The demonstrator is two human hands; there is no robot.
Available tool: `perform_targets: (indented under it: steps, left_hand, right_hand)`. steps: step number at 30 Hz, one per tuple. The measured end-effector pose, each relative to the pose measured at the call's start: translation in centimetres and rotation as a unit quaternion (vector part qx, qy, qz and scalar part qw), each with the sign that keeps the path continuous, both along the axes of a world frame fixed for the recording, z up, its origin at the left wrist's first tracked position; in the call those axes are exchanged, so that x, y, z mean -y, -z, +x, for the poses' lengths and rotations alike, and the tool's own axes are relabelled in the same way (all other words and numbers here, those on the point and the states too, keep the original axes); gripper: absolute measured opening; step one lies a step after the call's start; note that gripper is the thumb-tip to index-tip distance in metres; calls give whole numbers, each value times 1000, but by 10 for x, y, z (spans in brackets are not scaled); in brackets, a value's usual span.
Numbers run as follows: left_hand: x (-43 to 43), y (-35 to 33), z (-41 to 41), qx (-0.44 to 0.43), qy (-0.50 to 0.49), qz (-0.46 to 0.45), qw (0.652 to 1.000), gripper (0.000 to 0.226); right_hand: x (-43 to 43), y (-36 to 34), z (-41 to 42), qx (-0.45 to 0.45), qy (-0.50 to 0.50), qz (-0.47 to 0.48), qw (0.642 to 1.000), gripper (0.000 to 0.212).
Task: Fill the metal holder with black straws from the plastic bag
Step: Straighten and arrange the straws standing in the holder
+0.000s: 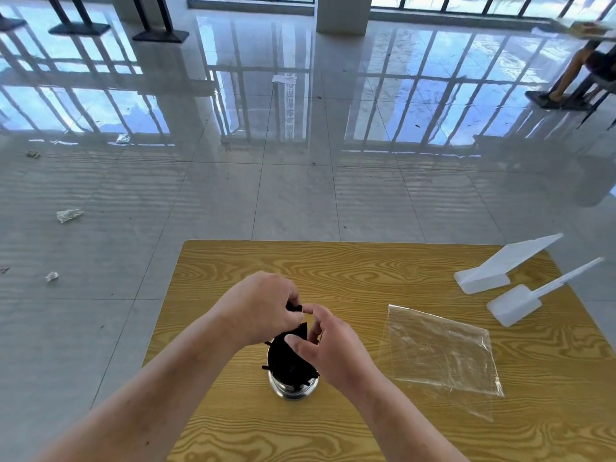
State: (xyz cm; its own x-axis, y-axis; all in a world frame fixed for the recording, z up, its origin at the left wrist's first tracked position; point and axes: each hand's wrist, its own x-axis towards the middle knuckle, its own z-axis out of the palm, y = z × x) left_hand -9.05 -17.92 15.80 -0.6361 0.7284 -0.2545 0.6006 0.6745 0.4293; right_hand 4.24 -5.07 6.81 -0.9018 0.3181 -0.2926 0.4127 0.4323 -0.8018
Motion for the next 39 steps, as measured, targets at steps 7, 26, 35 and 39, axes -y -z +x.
perform_targets:
  steps: [7,26,35,39]
  left_hand:
    - [-2,9,7,106,-39,56,992,7]
    - [14,46,9,227,-37,16,973,38]
    - [16,65,18,178,-42,-13,983,18]
    - [17,70,22,171,-33,-22,985,16]
  right_hand:
    - [5,-13,-10,7,-24,24,999,18]
    - [-6,-13,1,31,-5,61,998,22]
    - [-6,-19,-2,-17,-4,123,992,30]
    - [-8,-30,0,-59,13,134,989,33]
